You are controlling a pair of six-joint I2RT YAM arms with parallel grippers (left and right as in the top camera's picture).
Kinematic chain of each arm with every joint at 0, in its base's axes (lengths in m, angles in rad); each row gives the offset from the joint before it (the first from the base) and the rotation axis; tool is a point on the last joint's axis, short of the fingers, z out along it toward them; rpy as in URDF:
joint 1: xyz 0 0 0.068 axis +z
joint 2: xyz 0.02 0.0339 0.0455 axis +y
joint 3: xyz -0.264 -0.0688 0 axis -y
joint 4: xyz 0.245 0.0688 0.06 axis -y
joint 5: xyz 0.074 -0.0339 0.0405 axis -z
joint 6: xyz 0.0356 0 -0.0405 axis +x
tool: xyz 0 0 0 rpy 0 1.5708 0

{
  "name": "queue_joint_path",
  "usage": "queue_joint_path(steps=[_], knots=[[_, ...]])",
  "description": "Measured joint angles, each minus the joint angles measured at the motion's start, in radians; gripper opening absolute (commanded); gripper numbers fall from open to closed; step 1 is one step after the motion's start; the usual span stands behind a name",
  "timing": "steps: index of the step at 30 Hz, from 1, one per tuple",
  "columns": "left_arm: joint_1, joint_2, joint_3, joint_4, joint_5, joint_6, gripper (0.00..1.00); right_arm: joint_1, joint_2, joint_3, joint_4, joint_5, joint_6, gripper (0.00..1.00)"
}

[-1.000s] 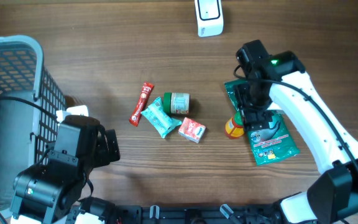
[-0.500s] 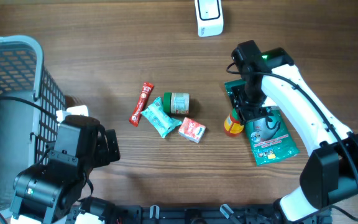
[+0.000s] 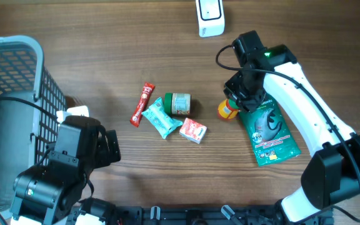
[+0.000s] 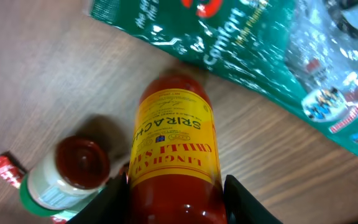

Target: Scan the item barcode

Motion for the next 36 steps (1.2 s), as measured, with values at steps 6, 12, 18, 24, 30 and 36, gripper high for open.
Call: queue_joint_path(steps=[6,12,18,24,30,36], knots=[[0.000,0.000,0.000,0.000,0.000,0.000,1.00,0.016,0.029,0.008,0.036,0.003,-0.019,0.41],[0.000,0.000,0.000,0.000,0.000,0.000,1.00,0.029,0.051,0.028,0.035,0.005,-0.044,0.74],[0.000,0.000,0.000,0.000,0.000,0.000,1.00,0.029,0.078,0.163,-0.055,-0.017,-0.117,0.96],[0.000,0.000,0.000,0.000,0.000,0.000,1.00,-0.040,0.076,0.300,-0.117,-0.127,-0.132,1.00],[0.000,0.000,0.000,0.000,0.000,0.000,1.00,-0.315,0.076,0.301,-0.169,-0.268,-0.135,1.00],[0.000,0.000,0.000,0.000,0.000,0.000,1.00,-0.451,0.076,0.162,-0.116,-0.336,-0.208,1.00]])
